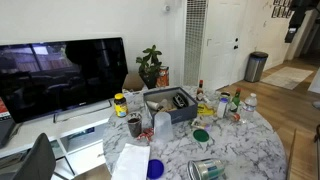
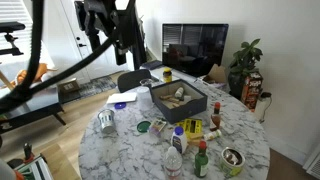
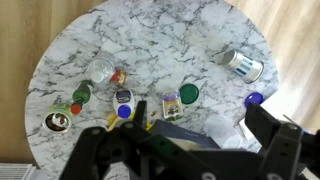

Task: Turn the silver cup over and turn the plastic cup over and then put it on the silver cup

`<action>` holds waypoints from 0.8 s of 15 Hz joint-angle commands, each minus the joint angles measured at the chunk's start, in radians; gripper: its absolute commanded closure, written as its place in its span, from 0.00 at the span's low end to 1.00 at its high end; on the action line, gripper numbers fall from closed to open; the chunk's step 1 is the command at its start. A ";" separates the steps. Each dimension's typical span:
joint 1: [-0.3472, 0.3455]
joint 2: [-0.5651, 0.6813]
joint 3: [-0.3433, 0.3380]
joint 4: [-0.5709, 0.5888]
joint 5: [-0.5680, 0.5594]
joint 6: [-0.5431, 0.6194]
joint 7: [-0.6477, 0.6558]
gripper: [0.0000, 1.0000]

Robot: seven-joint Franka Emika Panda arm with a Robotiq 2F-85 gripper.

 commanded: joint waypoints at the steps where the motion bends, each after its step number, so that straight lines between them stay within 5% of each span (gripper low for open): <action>1: -0.011 0.004 0.007 0.003 0.006 -0.002 -0.006 0.00; 7: 0.006 0.021 0.023 -0.003 0.030 -0.001 0.008 0.00; 12: 0.080 0.086 0.200 -0.047 0.210 0.003 0.194 0.00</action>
